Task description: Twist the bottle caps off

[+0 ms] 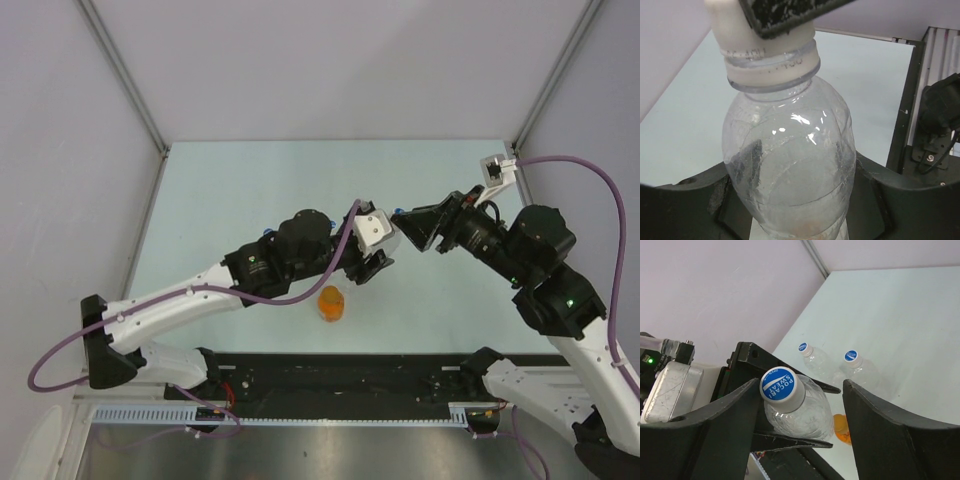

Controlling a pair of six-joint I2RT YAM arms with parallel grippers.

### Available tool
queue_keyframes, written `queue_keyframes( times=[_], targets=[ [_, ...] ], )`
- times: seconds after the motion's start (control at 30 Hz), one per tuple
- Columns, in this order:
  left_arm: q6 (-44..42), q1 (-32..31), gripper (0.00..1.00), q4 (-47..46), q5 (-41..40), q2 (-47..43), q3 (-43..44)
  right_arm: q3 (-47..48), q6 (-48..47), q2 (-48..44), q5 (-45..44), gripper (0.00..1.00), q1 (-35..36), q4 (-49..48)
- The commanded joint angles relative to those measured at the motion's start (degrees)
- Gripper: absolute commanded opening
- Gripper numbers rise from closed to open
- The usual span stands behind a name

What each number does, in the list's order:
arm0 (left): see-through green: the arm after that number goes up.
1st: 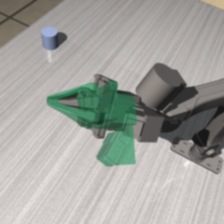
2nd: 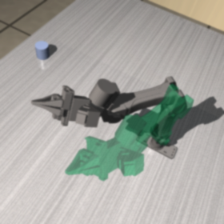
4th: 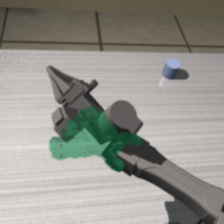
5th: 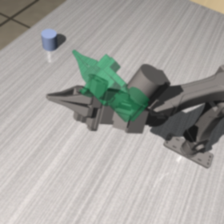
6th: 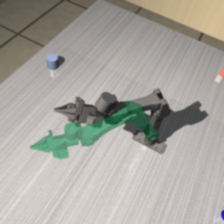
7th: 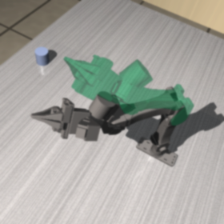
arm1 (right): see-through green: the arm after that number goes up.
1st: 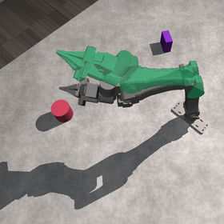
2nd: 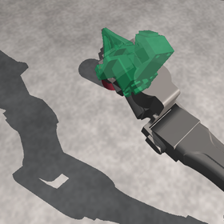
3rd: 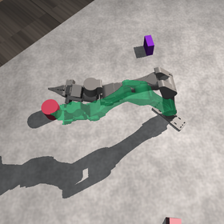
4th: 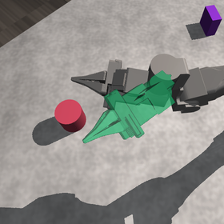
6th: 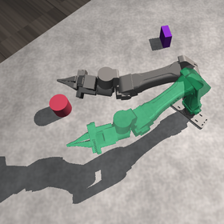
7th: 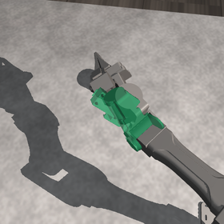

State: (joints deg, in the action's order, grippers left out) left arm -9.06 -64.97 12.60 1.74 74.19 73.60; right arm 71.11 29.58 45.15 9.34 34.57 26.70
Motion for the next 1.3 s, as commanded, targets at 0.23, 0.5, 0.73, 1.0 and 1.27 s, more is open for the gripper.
queue_keyframes(
  times=[0.23,0.5,0.73,1.0,1.27],
  targets=[
    [-2.72,-1.92,0.00,-1.61,-6.83,-0.01,0.93,-0.36,1.88,1.61,-3.28,0.43,4.10,-2.97],
    [-2.98,-2.79,0.00,-2.05,-8.60,-0.19,0.84,-0.45,1.09,2.23,-5.39,0.09,6.83,-2.88],
    [-4.56,-2.71,0.00,-0.30,15.89,-3.43,-0.83,-0.45,-7.06,0.47,1.97,0.00,6.92,-3.76],
    [-2.02,-2.53,0.00,2.94,50.51,-2.13,1.44,-0.45,-13.58,-1.11,16.11,0.00,6.04,-5.25],
    [-4.91,-2.09,0.00,7.97,65.58,1.13,5.93,-0.18,-16.05,-1.90,30.28,0.00,4.55,-7.27]
  ],
)
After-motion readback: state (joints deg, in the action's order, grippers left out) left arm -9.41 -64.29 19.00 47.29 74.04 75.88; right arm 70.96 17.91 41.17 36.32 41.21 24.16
